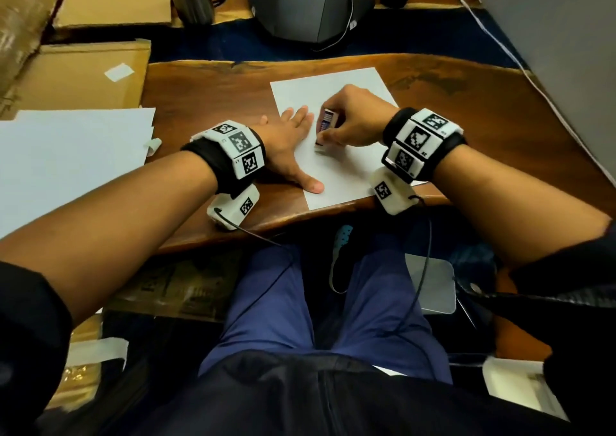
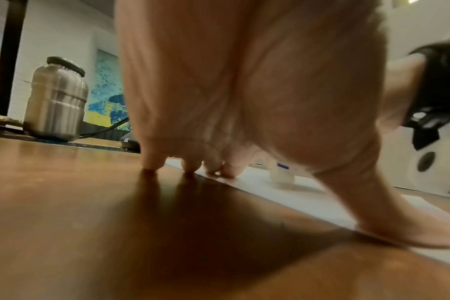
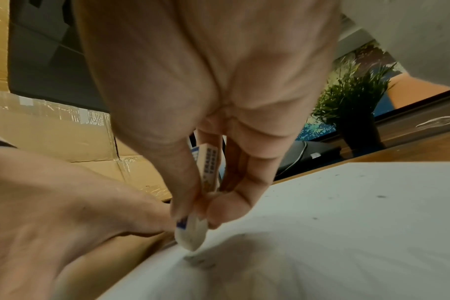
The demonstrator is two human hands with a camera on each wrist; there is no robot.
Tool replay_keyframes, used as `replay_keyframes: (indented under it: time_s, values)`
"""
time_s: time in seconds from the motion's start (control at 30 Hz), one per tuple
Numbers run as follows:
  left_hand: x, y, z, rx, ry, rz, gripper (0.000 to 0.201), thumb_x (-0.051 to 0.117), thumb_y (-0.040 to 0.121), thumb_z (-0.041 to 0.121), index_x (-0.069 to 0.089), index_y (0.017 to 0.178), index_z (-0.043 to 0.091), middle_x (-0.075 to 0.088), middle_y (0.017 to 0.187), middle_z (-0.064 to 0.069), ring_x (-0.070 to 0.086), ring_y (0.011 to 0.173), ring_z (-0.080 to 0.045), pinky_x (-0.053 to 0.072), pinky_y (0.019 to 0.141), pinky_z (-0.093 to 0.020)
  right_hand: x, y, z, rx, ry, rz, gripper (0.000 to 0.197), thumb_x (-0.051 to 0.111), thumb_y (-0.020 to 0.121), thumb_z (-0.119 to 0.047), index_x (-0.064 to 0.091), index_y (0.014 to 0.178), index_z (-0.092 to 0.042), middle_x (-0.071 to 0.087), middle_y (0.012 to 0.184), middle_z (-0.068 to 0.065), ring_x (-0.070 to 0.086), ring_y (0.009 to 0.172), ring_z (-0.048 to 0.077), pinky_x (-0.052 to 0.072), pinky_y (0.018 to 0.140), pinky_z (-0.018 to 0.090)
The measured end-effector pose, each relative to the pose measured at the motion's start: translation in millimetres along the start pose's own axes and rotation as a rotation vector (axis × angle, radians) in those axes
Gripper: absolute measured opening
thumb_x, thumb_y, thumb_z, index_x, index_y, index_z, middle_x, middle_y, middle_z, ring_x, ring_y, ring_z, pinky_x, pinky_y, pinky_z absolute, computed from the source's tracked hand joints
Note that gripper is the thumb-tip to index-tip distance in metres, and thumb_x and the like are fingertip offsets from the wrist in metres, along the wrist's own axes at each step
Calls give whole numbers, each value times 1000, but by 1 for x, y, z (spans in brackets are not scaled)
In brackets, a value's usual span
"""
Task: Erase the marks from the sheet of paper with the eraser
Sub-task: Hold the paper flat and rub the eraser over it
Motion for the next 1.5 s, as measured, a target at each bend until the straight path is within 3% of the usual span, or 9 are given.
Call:
replay_keyframes:
  time_s: [0.13,0.33,0.57,0.73,0.9,1.07,1.23,1.37,1.5]
  values:
    - [0,2,-1,14,3,-10,149,54,46,92,-23,151,21,-29,159,-1,-21,148,-24,-5,116,-62,3,15,-8,-11,-29,-4,18,73,87,-31,67,98,-18,65,93,1,60,86,17,41,62,18]
    - [0,2,-1,11,-18,-20,150,55,47,91,-24,151,19,-31,158,0,-22,147,-23,-7,116,-60,11,1,-6,-35,-76,-251,17,75,85,-33,67,94,-20,66,80,-5,62,73,10,50,74,26]
    - [-1,2,0,-9,7,-39,148,54,47,91,-25,150,22,-30,158,0,-22,147,-24,-4,116,-62,6,16,-5,23,8,-93,17,74,86,-30,67,96,-19,70,94,2,64,81,14,49,73,24]
    - [-1,-1,1,-14,8,-28,147,58,53,89,-25,151,18,-30,159,0,-21,148,-23,-5,116,-58,12,0,0,5,-22,-286,18,75,85,-32,72,95,-17,73,84,-2,66,74,11,51,78,26]
    - [-3,0,2,-5,15,-37,143,57,53,89,-23,151,22,-28,159,-2,-20,148,-26,-4,115,-61,7,18,-7,7,33,-121,22,75,85,-30,71,103,-18,71,95,0,64,81,12,53,81,27]
    - [-1,0,-1,-16,12,-45,148,54,48,92,-24,151,20,-31,158,0,-21,148,-24,-6,115,-59,14,3,-2,-42,13,-289,18,76,85,-29,72,98,-16,72,85,-2,65,75,11,52,79,26]
    - [-1,3,-2,4,4,-32,148,54,46,96,-24,151,27,-30,159,1,-21,148,-24,-7,115,-60,6,13,-9,-22,57,-114,16,76,84,-28,70,95,-19,72,89,0,64,73,8,55,78,27]
    - [-3,-1,0,-8,32,-23,145,53,49,93,-23,152,25,-30,159,1,-21,148,-23,-6,116,-61,7,-4,2,-4,-17,-251,23,75,85,-31,72,101,-15,73,92,1,67,80,13,53,79,26]
    - [-4,-2,2,-29,58,-14,137,51,49,93,-20,151,36,-26,160,1,-17,149,-26,-4,115,-64,-16,-27,35,96,38,-85,20,75,86,-29,71,100,-15,72,91,1,67,80,16,57,80,32]
Point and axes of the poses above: each hand's wrist, its own y-axis towards the middle knuckle, its own x-axis out of the palm, z = x × y, the point moved 5 cm from there along y, towards the middle knuckle
